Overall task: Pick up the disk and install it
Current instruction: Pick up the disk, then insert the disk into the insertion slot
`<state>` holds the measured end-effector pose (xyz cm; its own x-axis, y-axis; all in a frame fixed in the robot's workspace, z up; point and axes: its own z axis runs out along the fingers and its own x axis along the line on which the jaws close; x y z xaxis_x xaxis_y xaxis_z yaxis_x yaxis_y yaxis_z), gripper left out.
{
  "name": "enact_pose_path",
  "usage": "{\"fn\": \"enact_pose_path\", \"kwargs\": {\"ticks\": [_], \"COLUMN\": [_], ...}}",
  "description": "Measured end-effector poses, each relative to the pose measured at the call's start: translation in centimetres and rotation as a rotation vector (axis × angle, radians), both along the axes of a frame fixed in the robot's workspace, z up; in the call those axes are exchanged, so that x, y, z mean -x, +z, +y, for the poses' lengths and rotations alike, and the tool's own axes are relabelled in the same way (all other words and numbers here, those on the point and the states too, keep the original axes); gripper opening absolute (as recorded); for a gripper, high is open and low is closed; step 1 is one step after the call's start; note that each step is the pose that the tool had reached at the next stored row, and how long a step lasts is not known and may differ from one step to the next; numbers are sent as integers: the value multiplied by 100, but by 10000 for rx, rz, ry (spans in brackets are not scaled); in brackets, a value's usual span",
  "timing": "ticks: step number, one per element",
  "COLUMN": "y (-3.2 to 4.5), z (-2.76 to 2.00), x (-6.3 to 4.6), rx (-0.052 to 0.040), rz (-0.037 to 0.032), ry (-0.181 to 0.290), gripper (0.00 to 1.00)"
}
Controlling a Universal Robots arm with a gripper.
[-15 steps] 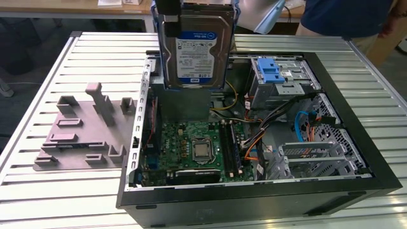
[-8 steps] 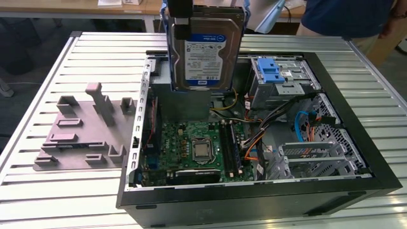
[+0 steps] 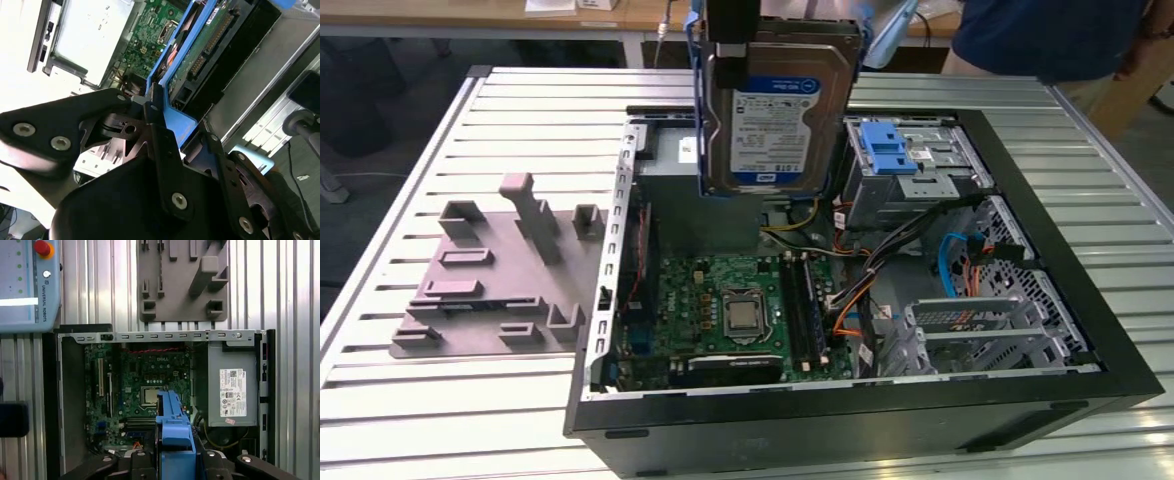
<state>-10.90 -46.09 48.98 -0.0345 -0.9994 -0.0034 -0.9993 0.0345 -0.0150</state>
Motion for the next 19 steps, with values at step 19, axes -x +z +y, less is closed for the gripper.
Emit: {"fn": "enact_pose_path", "kwargs": {"ticks": [19], "y": [-15], "z": [-126], "x": [-335], "rx": [-1], "rz": [7], "ry": [-1], "gripper": [36]}}
